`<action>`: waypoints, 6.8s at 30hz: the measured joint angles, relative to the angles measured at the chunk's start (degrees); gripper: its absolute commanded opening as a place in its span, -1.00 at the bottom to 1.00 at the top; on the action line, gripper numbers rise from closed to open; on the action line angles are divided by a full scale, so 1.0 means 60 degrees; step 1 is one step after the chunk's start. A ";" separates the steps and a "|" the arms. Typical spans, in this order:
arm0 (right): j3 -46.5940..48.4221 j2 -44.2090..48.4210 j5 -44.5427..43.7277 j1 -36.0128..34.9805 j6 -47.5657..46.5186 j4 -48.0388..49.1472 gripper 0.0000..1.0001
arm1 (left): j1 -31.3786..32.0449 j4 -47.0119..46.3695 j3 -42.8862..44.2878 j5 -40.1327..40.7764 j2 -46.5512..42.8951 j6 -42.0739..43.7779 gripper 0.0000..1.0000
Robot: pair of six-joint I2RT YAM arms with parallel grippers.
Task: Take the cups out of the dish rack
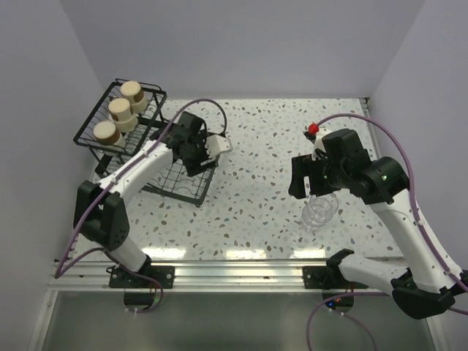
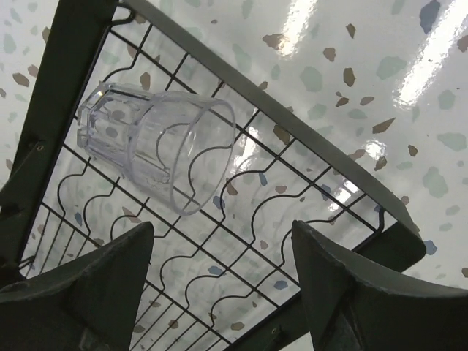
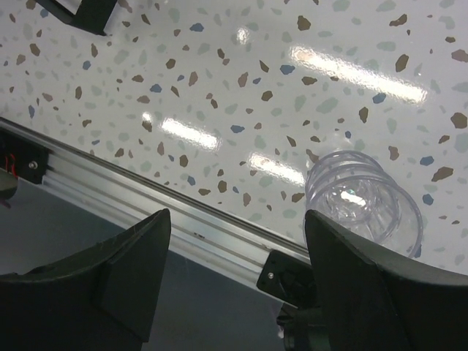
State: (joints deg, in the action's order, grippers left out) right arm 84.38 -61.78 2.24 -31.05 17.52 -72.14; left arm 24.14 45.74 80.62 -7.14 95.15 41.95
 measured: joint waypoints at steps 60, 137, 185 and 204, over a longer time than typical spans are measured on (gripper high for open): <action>-0.1647 -0.1359 -0.0328 -0.1348 0.3140 0.7504 0.30 | -0.0849 -0.2448 -0.0175 0.0364 -0.1395 -0.2922 -1.00; 0.1402 0.1016 -0.5180 -0.1628 0.3825 -0.1151 -1.00 | -0.0499 -0.0678 0.0637 -0.3603 -0.4047 -0.4280 1.00; -0.0670 0.2809 -0.3676 0.1359 0.2914 -0.1184 -1.00 | 0.5890 -0.0769 0.6648 -0.2444 0.2947 -0.4149 0.33; -0.1457 0.2608 -0.3767 0.1439 0.2535 -0.1195 -1.00 | 0.6178 -0.1042 0.6648 -0.2419 0.3595 -0.4411 0.29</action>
State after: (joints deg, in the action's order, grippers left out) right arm 75.64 -46.13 -20.36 -22.41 32.73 -79.31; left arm 61.21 39.48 120.51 -21.65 116.73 15.49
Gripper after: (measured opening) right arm 0.038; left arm 0.647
